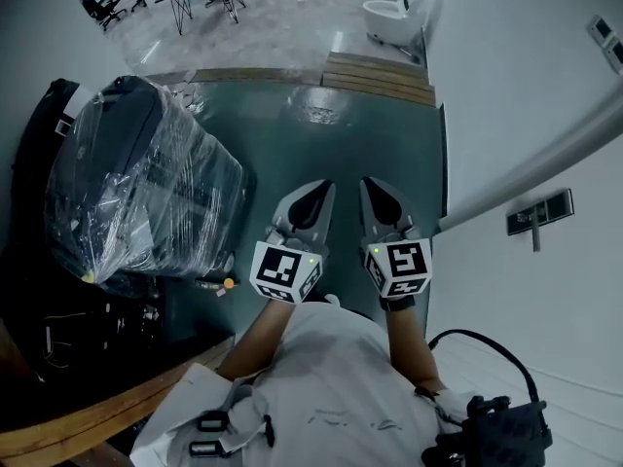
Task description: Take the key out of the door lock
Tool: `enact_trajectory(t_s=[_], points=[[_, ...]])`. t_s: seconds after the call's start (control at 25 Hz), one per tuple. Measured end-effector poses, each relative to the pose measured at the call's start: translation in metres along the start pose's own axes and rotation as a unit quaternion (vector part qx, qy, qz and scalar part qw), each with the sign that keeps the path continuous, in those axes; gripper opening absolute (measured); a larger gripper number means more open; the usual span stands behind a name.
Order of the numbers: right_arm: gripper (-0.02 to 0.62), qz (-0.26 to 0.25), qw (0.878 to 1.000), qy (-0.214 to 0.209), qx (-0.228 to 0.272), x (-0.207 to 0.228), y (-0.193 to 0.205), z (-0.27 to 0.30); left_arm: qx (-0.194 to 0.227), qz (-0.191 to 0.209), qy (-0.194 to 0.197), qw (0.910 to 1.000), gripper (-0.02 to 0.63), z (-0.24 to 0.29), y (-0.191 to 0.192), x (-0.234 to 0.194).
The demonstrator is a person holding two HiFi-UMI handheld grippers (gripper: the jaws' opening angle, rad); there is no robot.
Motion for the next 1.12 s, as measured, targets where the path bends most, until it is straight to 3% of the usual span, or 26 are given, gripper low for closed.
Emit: enact_trajectory(t_s=[0.24,0.56,0.76,0.96,1.12], points=[[0.006,0.005,0.998,0.058,-0.015,0.059,0.018,0.020,-0.038,0.030,0.047,0.9977,0.000,0.074,0.038,-0.004],[0.006,0.000,0.985,0.174,-0.010,0.161,0.006,0.055,-0.041,0.010,0.182,0.9825,0.001,0.207,0.047,0.004],[0.006,-0.002,0.966,0.257,0.002,0.219,-0.008,0.063,-0.044,-0.004,0.276,0.9602,0.002,0.277,0.049,0.025],[0.006,0.000,0.941,0.339,0.003,0.260,-0.004,0.055,-0.043,-0.023,0.358,0.9326,0.001,0.325,0.062,0.050],[0.006,0.002,0.918,0.397,-0.010,0.286,0.004,0.032,-0.065,-0.063,0.411,0.9072,0.002,0.353,0.082,0.079]])
Point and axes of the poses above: the fingertips, and each gripper's own axes: z forward along the fingers, x to its right, y out of its underside, the point moved 4 cm from there along -z, backward along the fingers, and after that the axes turned 7 degrees about x, right-handed, at the moved point
